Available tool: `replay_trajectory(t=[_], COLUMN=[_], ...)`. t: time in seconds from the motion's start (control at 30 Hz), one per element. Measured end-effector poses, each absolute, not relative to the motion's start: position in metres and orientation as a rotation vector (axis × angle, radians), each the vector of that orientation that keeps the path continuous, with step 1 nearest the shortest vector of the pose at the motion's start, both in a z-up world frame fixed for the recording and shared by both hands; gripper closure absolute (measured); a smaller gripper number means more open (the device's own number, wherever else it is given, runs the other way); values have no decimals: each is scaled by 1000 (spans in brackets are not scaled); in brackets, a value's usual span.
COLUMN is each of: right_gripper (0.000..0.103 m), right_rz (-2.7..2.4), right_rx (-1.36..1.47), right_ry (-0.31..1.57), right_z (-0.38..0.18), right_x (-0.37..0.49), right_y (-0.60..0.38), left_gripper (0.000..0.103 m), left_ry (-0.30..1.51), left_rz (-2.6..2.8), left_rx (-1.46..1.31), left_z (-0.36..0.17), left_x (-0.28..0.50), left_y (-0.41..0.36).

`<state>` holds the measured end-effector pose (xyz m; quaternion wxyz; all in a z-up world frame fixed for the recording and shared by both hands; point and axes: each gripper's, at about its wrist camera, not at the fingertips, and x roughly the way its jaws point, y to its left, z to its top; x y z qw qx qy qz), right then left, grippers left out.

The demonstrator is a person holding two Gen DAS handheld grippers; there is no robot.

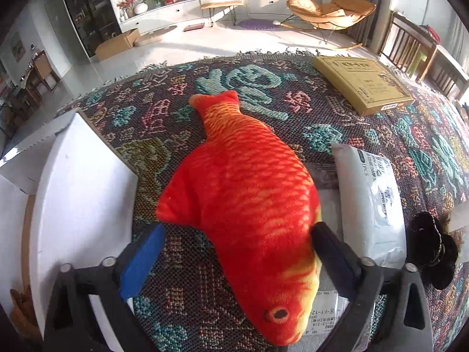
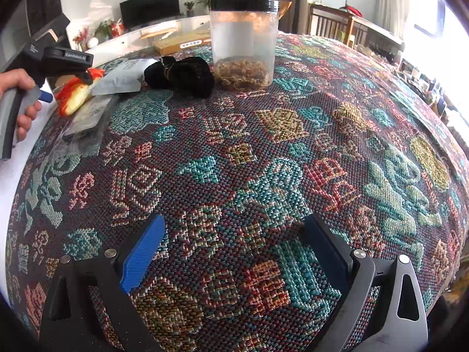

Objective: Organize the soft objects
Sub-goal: 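Grasp the red fish plush with the left tool and lift it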

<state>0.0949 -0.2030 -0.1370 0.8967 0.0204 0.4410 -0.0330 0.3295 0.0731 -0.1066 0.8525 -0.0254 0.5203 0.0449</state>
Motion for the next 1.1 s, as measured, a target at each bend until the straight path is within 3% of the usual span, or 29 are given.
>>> replay_trajectory(t=[0.03, 0.2, 0.43, 0.47, 0.53, 0.57, 0.6, 0.93, 1.1], right_gripper=[6, 5, 5, 5, 5, 5, 5, 5, 6], right_rz=[-68, -68, -68, -68, -68, -68, -68, -68, -68], right_rx=[42, 43, 43, 43, 43, 43, 43, 44, 46], right_ry=[914, 913, 913, 913, 913, 913, 913, 912, 911], right_z=[-137, -137, -137, -137, -137, -137, -137, -137, -137], right_x=[95, 95, 95, 95, 95, 95, 95, 94, 96], right_y=[-203, -204, -204, -204, -204, -204, -204, -204, -203], left_gripper=[73, 76, 74, 67, 42, 24, 15, 14, 0], left_ry=[1094, 1072, 1106, 1110, 1122, 1116, 1099, 1032, 980], left_rz=[49, 37, -57, -48, -39, -37, -29, 64, 37], left_rx=[-82, -61, -54, -51, -43, -39, -31, -36, 29], left_z=[-106, -78, -58, -62, -76, -83, -88, -118, -135], left_x=[327, 281, 127, 107, 75, 64, 55, 79, 73], left_y=[74, 64, 40, 37, 31, 28, 27, 36, 27])
